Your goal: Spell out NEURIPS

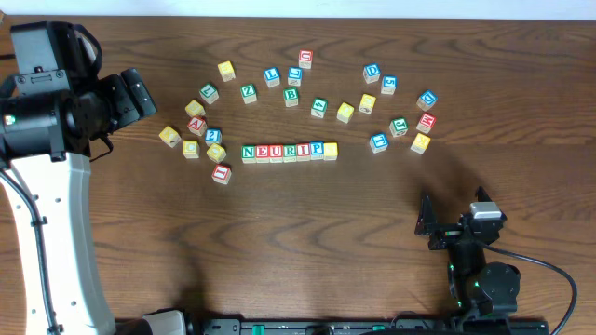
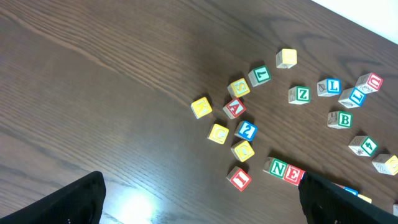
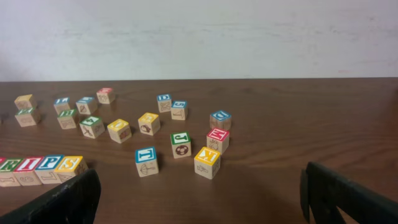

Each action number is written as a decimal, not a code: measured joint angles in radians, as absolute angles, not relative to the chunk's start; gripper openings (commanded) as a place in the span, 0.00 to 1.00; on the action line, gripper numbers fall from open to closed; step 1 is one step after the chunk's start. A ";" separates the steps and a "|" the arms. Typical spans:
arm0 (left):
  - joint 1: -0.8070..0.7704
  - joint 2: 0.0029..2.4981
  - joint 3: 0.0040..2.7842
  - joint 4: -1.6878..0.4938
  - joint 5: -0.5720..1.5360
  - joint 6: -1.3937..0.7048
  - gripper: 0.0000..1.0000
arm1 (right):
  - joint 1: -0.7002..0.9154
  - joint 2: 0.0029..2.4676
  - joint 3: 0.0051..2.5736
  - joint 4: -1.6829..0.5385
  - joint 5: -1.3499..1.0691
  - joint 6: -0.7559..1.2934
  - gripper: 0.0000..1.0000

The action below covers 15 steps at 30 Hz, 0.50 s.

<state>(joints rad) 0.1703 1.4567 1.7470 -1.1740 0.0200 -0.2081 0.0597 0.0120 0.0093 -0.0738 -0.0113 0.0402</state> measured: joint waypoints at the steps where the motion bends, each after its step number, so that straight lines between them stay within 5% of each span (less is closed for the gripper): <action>1: 0.170 1.452 1.742 -1.173 0.020 -0.208 0.98 | 0.060 0.012 0.009 -0.074 -0.011 0.040 0.99; 5: 0.170 1.378 1.659 -1.129 0.015 -0.205 0.98 | 0.060 0.012 0.009 -0.074 -0.011 0.040 0.99; 15: 0.170 0.951 1.091 -0.511 0.017 -0.190 0.98 | 0.059 0.012 0.009 -0.074 -0.011 0.040 0.99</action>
